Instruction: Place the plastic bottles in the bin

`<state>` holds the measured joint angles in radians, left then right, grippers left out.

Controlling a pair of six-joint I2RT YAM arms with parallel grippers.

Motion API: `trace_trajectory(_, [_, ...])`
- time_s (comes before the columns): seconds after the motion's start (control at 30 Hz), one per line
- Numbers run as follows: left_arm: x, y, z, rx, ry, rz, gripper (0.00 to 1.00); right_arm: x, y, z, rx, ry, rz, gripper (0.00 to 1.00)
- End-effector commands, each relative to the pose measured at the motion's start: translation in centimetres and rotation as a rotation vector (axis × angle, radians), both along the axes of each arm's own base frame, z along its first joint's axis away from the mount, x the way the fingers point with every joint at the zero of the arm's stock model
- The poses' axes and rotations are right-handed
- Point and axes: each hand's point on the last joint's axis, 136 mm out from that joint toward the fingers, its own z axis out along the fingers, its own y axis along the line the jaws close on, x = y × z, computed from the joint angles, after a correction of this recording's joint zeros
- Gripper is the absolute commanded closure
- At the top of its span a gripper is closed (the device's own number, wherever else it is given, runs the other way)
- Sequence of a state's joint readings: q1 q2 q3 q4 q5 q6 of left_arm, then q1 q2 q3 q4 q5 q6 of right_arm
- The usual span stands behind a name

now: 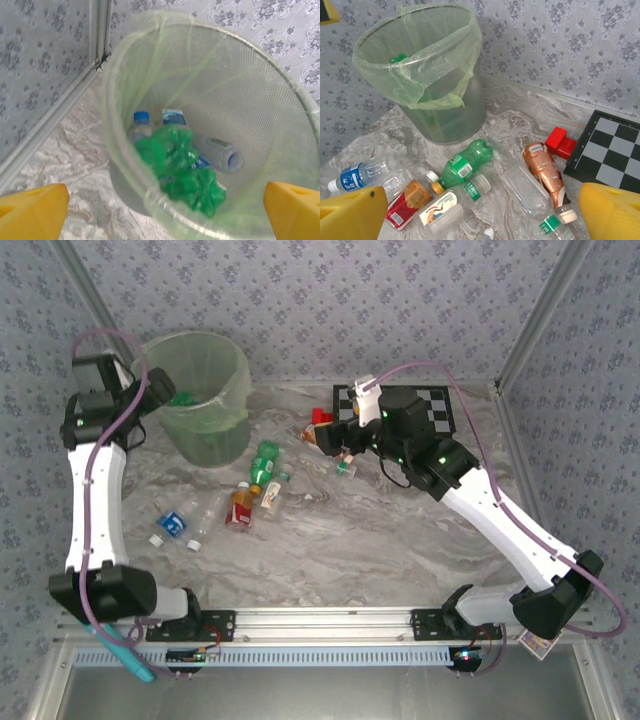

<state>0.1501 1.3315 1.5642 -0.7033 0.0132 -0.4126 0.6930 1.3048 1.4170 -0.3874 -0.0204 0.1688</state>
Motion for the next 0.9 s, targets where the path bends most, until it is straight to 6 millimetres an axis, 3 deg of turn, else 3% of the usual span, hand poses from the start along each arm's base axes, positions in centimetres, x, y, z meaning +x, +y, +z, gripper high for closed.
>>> trace_trajectory(0.0, [-2.4,0.0,-1.6,-0.044,0.012,0.040,0.02,-0.6,0.7,0.7,0.036,-0.012,0.037,0.00])
trace_trajectory(0.23, [-8.2,-0.8,-8.7,-0.080,0.169,0.061,0.03,-0.6,1.8,-0.1,0.047,0.010,0.071,0.00])
trace_trajectory(0.37, [-10.4,-1.4,-12.6,-0.136,0.238,0.087,0.04,-0.6,2.3,-0.5,0.047,0.021,0.083,0.00])
trace_trajectory(0.7, [-12.3,-4.6,-21.0,-0.325,0.407,0.046,0.16,-0.5,2.8,-0.7,0.048,0.031,0.090,0.00])
trace_trajectory(0.87, [-12.5,-6.2,-24.2,-0.298,0.505,-0.015,0.19,-0.5,2.5,-0.8,0.039,0.034,0.081,0.00])
